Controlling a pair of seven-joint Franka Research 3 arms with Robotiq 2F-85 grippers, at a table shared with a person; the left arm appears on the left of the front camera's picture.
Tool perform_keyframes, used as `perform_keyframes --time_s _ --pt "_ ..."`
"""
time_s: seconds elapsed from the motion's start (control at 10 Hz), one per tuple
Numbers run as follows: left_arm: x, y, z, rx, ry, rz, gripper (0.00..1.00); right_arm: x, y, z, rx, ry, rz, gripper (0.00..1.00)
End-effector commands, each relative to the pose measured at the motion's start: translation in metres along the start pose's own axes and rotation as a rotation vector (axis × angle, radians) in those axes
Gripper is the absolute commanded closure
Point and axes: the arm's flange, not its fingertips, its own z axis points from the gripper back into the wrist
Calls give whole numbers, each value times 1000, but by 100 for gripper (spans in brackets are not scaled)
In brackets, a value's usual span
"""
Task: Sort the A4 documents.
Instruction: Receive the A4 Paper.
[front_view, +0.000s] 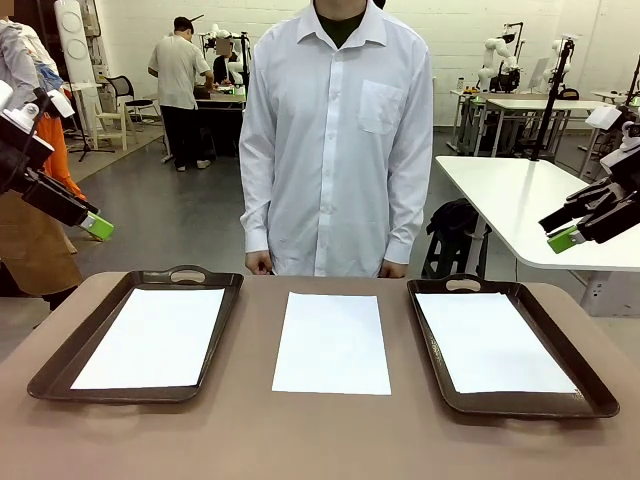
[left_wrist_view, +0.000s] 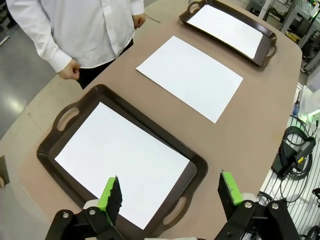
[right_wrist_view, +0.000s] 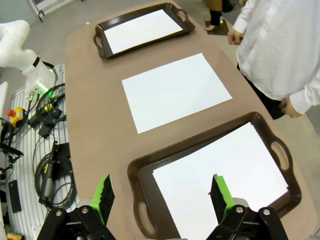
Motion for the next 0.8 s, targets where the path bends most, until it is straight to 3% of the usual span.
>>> perform_keyframes --time_s 0.0,0.7 --pt "1 0 -1 -8 -8 0 0 1 0 -1 -3 8 3 0" --pt "1 0 -1 -8 -8 0 0 1 0 -1 -3 8 3 0"
